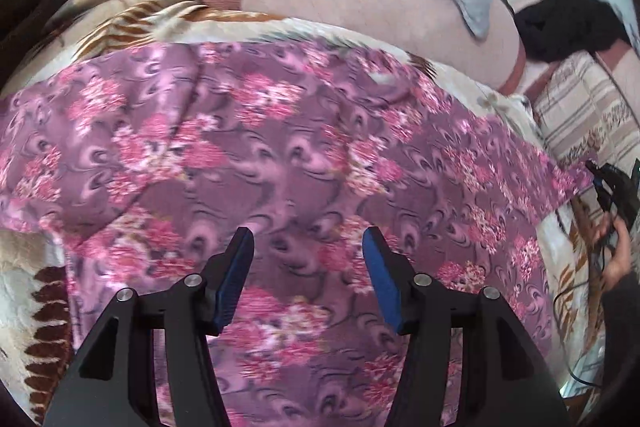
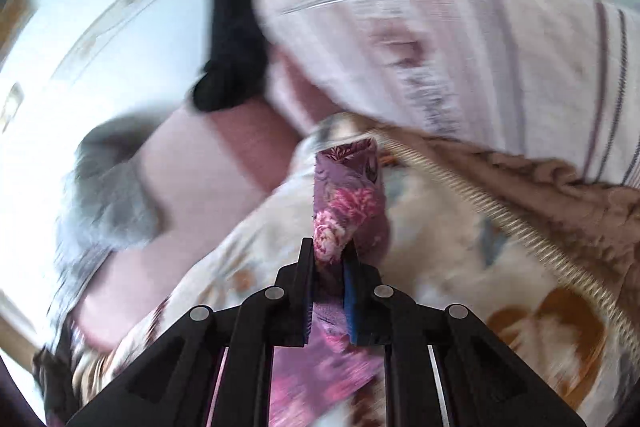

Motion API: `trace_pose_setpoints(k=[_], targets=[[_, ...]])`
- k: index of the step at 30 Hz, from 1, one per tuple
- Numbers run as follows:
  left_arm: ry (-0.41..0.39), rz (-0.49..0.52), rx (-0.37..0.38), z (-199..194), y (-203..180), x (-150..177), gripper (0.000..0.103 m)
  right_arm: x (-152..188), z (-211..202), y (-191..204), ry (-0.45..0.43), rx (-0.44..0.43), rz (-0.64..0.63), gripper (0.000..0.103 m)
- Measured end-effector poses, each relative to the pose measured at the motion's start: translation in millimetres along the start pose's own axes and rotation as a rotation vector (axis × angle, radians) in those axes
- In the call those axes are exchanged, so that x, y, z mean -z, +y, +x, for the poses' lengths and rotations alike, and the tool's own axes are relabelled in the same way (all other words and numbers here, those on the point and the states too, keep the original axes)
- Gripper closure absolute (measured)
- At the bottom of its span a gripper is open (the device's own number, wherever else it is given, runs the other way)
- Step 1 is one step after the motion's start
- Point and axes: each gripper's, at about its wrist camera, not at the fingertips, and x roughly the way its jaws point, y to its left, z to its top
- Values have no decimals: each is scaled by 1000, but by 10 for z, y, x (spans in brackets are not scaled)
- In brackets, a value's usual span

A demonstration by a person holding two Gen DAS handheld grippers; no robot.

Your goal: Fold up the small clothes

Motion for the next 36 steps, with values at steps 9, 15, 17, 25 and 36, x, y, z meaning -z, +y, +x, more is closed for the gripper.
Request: trace_pose_setpoints(k=[9,15,17,25,36], targets=[[-13,-102,33,-188,493,83,48,696,-13,1206,130,-161,-136,92],[-6,-239,118,-198,825,-18,48,1346,-49,1909,229,-246,-212,92],[2,-246,107,-193,887,-36,48,1566,-71,2159,263,-270,-244,92],[-5,-284,121,-271,1107,-97,48,2534,-46,3224,413,-393,-385,93],[-82,-376,123,-527,1486,-195,48,3659,-113,4136,572,-516,-493,86]])
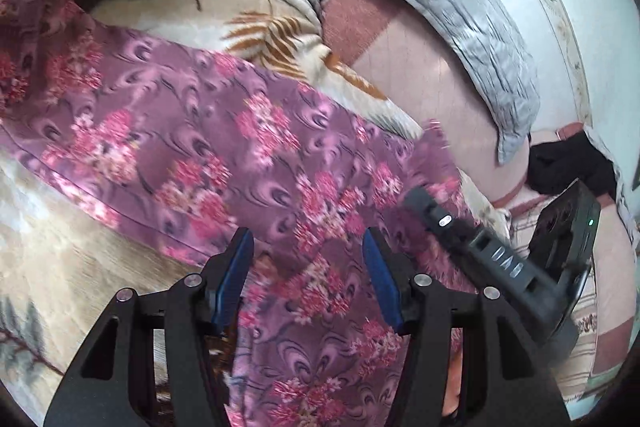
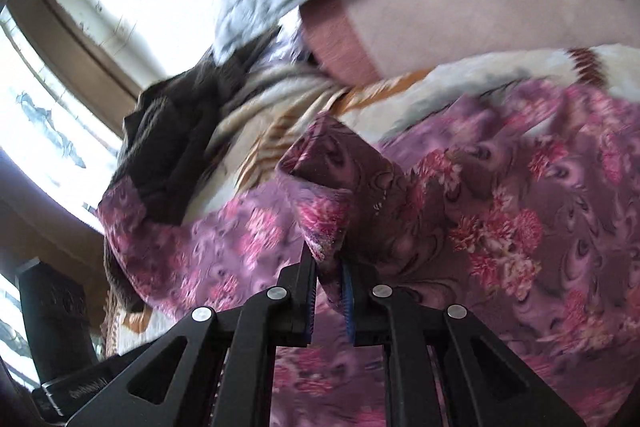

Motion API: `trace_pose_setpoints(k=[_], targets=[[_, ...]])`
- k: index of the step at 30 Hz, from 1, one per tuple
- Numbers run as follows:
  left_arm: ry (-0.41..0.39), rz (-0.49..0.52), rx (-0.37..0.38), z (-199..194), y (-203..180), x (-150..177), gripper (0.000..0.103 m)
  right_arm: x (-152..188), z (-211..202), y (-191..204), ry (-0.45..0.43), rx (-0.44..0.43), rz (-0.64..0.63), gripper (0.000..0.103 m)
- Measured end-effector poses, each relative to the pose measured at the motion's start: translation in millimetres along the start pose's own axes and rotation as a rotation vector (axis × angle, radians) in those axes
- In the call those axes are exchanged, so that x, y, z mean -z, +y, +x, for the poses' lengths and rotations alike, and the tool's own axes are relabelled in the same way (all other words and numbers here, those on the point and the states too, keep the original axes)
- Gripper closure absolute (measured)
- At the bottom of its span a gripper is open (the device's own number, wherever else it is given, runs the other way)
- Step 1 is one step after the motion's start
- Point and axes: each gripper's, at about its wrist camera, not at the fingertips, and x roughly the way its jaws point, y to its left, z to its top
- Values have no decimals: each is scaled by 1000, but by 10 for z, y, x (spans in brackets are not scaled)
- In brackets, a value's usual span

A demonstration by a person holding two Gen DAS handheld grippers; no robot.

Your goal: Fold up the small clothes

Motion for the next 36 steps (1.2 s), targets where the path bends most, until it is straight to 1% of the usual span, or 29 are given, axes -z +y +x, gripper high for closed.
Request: trace_pose_setpoints(k=[1,3,4,5,6,7,8,9,10,11,12,14,16,17,18,19,20,21,22,23,25,27,29,30,32,33,34,35,36], targets=[[0,-8,1,1,20,-6,48,41,82,27,27,14,-1,79],[17,-26,13,47,52,-14,48,140,236,-4,109,37,21,73],[27,-28,14,77,50,-8,48,185,255,-47,145,29,39,72],[35,-23,14,107,34,5,48,213,202,-75,147,8,47,73],[37,-18,15,116,16,20,48,234,67,-92,127,-13,48,72],[39,-9,22,125,-12,35,48,240,-46,-117,107,-28,47,67],[43,1,30,142,-50,53,47,253,-257,-180,54,-41,53,64],[46,8,36,145,-79,67,42,270,-412,-243,3,-35,65,56],[48,16,50,160,-123,95,40,287,-603,-351,-59,-8,86,50],[51,21,59,163,-145,114,40,312,-800,-493,-124,34,116,48],[65,30,70,202,-192,142,39,366,-1059,-726,-206,93,170,47],[94,39,79,284,-266,157,39,457,-1379,-1078,-301,171,269,47],[116,7,95,400,-358,140,39,596,-1670,-1483,-402,256,398,47],[123,-2,99,441,-391,127,39,653,-1770,-1669,-432,275,457,47],[133,-12,94,515,-456,97,39,729,-1834,-1886,-452,264,531,47],[137,-14,84,576,-513,67,39,762,-1862,-2010,-456,242,568,48],[134,-9,46,663,-587,31,42,801,-1861,-2113,-458,222,603,48],[135,3,0,737,-636,13,62,857,-1867,-2197,-465,225,621,49],[155,25,-72,841,-675,5,85,883,-1883,-2217,-474,230,615,52],[206,42,-155,976,-684,20,90,900,-1897,-2223,-485,241,603,52],[169,24,-139,933,-658,43,90,868,-1908,-2162,-504,239,596,52],[157,38,-141,876,-645,90,89,743,-1892,-2066,-524,182,543,51],[148,44,-140,814,-620,146,89,656,-1851,-1997,-506,173,495,50],[148,46,-141,771,-604,175,89,632,-1768,-1998,-466,171,485,47],[157,37,-134,697,-568,195,89,648,-1533,-2084,-337,194,531,47],[165,37,-135,656,-559,196,89,680,-1433,-2130,-295,193,553,47],[172,47,-143,558,-540,201,89,670,-1453,-2095,-322,213,530,48],[170,60,-146,497,-550,192,89,625,-1489,-2003,-326,260,492,48],[154,87,-152,371,-536,165,89,578,-1496,-1915,-322,296,450,44]])
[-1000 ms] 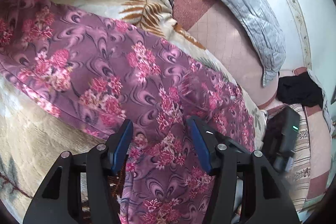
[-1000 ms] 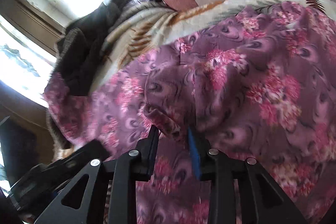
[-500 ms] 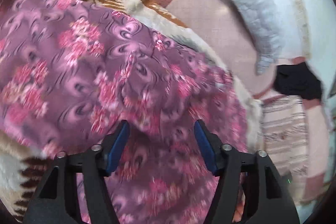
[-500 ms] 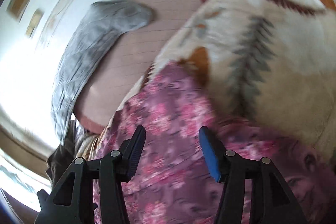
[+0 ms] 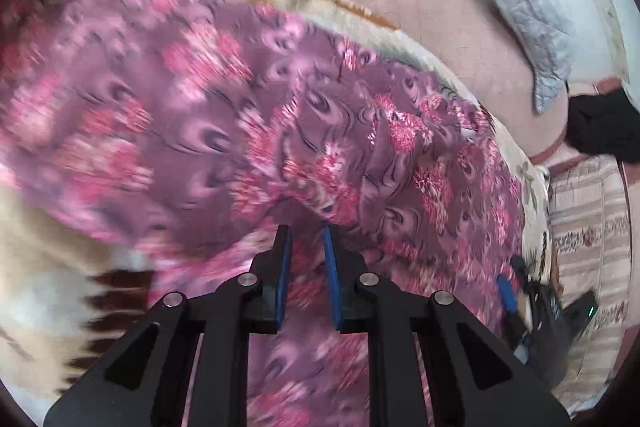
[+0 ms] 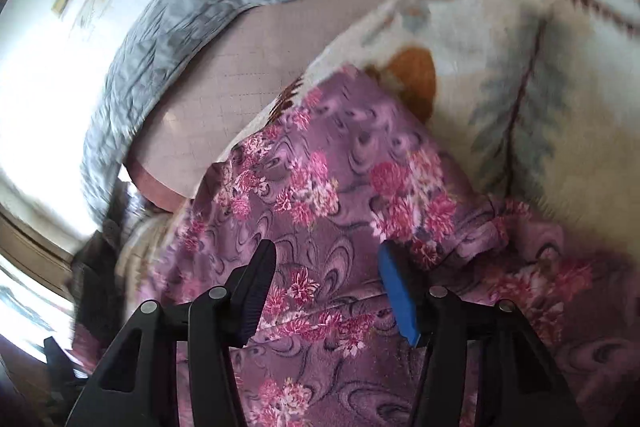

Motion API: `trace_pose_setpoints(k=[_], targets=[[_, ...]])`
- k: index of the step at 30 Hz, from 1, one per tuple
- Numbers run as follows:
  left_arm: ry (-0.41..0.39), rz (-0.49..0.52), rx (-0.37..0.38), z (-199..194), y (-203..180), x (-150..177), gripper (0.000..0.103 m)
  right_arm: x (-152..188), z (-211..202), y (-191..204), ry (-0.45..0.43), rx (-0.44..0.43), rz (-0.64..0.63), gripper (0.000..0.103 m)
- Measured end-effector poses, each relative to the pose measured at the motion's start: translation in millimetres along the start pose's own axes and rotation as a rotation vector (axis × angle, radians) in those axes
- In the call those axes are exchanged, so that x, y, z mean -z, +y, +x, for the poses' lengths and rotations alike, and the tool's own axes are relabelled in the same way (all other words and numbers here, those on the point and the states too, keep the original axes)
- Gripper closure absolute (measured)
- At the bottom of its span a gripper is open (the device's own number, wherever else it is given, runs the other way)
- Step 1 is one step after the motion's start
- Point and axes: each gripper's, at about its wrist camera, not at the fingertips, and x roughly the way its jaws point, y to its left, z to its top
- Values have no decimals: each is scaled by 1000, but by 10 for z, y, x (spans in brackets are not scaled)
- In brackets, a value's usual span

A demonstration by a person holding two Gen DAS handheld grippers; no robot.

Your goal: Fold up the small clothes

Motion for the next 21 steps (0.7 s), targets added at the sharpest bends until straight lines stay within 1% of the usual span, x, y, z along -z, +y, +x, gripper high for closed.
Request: trace_pose_setpoints(k=[1,2,3,4,5,6,7,8,9,11,12,14,16,18,20,21], targets=[[-26,22,-17,-124,36,-19,86,8,-5,70,-7,10,-39,38],[-71,48,-60,-332,119,-56,82,30,11,166,-11,31,-104,33],[-100,56,-93,-442,175,-96,73,61,56,206,-3,61,-141,24],[-140,60,-138,-607,276,-148,63,109,130,233,23,102,-174,20],[-187,53,-195,-794,416,-225,59,155,203,265,47,132,-209,19],[-222,44,-238,-930,534,-287,54,212,239,328,38,163,-267,14],[-259,25,-299,-1106,710,-389,53,253,267,386,46,176,-308,5],[-272,8,-332,-1189,816,-445,53,275,314,451,67,192,-346,2],[-290,-23,-369,-1315,994,-535,53,307,362,511,88,222,-393,0],[-318,-89,-411,-1507,1301,-685,53,369,429,582,106,286,-458,0],[-328,-122,-428,-1583,1452,-750,53,382,446,605,104,299,-470,0],[-353,-177,-458,-1689,1680,-879,53,365,450,586,107,291,-460,0],[-377,-228,-438,-1727,1849,-980,52,360,447,566,108,283,-453,0],[-369,-277,-397,-1699,2019,-1077,52,382,439,536,109,286,-457,0],[-354,-297,-379,-1602,2081,-1141,52,369,449,538,107,280,-453,0],[-345,-296,-383,-1523,2090,-1192,51,369,457,530,105,277,-450,0]])
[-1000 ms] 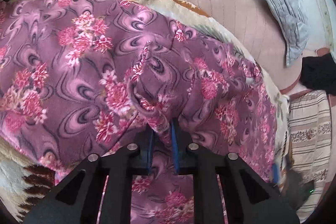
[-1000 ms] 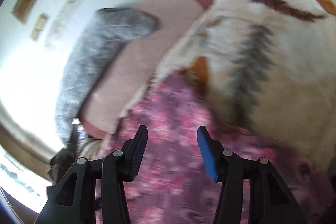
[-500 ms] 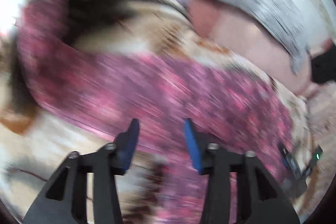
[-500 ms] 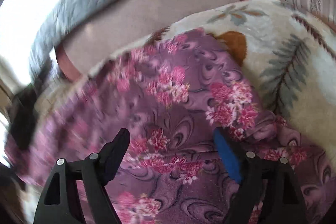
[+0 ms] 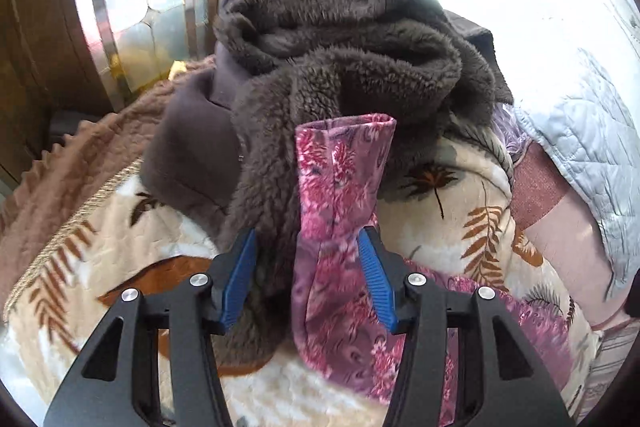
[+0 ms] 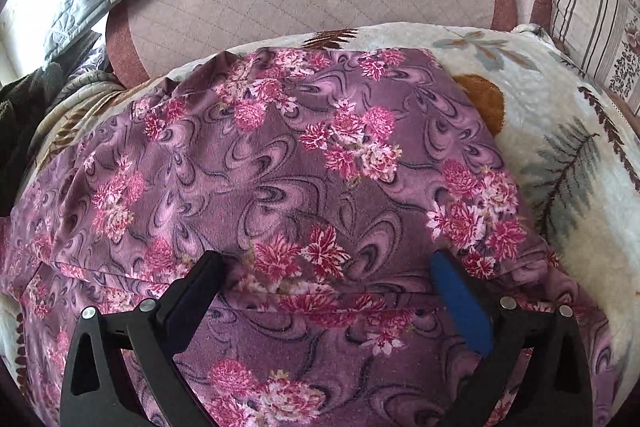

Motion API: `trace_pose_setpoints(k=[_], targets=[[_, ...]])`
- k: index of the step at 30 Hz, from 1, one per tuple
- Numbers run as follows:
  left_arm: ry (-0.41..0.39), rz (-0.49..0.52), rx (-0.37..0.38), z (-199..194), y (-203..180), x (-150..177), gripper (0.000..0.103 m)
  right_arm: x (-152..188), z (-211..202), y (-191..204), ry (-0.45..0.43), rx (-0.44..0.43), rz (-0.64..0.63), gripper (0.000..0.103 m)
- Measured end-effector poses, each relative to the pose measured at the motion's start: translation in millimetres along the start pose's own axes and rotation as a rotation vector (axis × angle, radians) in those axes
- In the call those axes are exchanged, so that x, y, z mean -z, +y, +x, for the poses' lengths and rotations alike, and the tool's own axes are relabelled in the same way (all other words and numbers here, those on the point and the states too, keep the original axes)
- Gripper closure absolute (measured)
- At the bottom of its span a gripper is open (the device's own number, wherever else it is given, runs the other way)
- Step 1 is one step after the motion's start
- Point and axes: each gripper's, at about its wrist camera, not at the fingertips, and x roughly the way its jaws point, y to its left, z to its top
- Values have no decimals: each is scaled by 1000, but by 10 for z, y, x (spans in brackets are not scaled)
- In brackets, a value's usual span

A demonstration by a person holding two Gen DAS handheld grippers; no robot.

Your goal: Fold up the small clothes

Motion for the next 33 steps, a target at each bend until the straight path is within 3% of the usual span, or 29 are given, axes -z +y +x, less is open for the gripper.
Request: trace_pose_setpoints(k=[3,6,11,12,15,22,33], targets=[[-18,9,-40,99,-79,-16,46,-13,20,3,-2,2,-1,0],[-37,-2,-45,103,-125,-19,49,-6,0,1,-2,-3,3,0],[-31,10,2,-12,-152,-6,95,-12,-8,-24,-1,-15,10,0],[-23,8,27,-32,-163,-5,96,-15,-10,-32,1,-19,13,0],[-16,-10,96,-177,-218,43,97,-23,-26,-29,4,-19,11,0],[-20,73,214,-503,-712,289,98,-78,-195,-95,-18,-59,70,5],[27,215,385,-734,-1875,913,98,-178,-334,-280,0,-105,129,4]])
